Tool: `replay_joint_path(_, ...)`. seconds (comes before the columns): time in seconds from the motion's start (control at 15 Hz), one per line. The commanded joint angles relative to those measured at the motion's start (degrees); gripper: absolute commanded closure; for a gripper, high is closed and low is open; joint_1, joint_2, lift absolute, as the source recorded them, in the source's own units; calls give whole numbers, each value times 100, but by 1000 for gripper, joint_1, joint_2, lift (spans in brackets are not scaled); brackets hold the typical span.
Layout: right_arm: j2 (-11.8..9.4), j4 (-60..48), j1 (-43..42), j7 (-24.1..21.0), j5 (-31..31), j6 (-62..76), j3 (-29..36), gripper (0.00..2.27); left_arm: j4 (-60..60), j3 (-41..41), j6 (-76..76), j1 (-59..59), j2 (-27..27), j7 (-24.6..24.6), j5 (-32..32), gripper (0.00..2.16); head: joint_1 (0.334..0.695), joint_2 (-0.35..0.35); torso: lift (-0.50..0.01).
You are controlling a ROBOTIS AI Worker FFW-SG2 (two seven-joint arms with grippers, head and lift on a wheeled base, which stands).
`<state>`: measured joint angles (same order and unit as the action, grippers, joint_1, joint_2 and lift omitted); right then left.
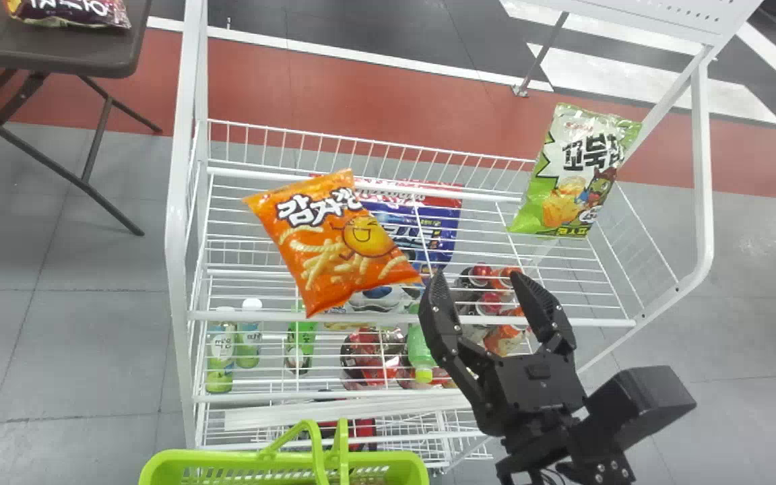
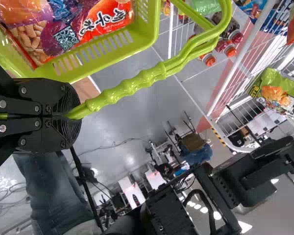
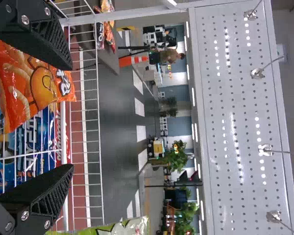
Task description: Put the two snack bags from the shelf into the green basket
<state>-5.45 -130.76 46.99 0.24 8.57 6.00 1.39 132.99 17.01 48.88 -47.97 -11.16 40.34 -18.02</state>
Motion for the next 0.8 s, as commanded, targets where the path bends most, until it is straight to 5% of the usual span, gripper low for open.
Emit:
replay_joint_path(0.0,26,7,29,2,-30,107,10,110,-1,-13,-22,7,-18,18,0,1656,695,-350,-11)
replay_joint_path(0.73,70,16,91,2,-110,335,1,110,-1,-48,-22,-11,-44,44,-52,1659,695,-350,-11)
